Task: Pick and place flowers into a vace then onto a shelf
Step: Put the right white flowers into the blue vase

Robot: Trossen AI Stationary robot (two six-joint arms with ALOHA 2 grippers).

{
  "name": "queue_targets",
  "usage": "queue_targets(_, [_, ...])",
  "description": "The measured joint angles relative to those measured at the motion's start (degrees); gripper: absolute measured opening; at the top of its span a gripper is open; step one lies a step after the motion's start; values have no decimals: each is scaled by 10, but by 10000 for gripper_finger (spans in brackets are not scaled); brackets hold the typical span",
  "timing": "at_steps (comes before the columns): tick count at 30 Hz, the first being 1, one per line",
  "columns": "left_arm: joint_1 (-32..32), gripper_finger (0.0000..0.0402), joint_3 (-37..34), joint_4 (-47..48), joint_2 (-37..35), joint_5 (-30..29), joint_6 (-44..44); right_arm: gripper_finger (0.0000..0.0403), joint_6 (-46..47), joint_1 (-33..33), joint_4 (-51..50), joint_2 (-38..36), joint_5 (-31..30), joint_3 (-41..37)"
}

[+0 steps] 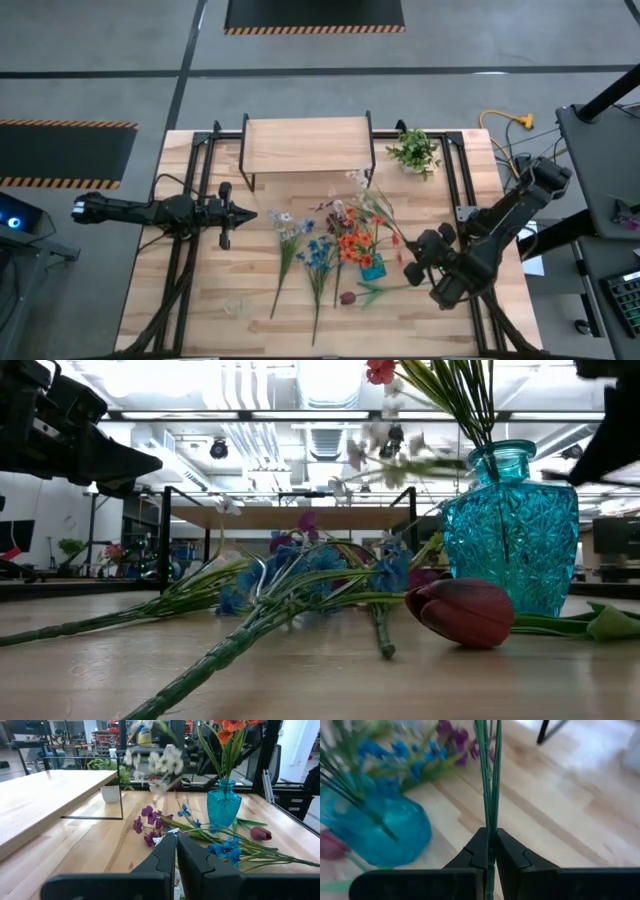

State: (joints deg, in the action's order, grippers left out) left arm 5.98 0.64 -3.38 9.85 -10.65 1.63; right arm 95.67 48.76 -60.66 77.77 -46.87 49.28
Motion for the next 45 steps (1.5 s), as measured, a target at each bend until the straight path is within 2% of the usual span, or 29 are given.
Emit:
queue_targets(12, [0,0,0,0,0,0,0,13,-38,7,-26,-72,-118,0])
queue_targets(15, [0,0,0,0,0,0,0,13,-49,15,-26,-80,-172,0])
queue_targets(21, [0,0,0,0,0,0,0,13,-44,58,-20,-73,-324,-8])
queue_targets(27, [0,0,0,0,0,0,0,13,-42,61,32,-47,-374,-40])
queue_targets(30, [0,0,0,0,0,0,0,13,-42,72,71,-35,-425,-52])
queue_targets(37, [0,0,0,0,0,0,0,13,-35,84,77,1,-429,-56])
queue_targets(40, [0,0,0,0,0,0,0,13,-43,86,69,-8,-380,-54])
queue_targets(42, [0,0,0,0,0,0,0,13,-77,85,70,-27,-342,-44])
queue_targets(45, [0,0,0,0,0,0,0,13,-164,100,72,-50,-344,-18])
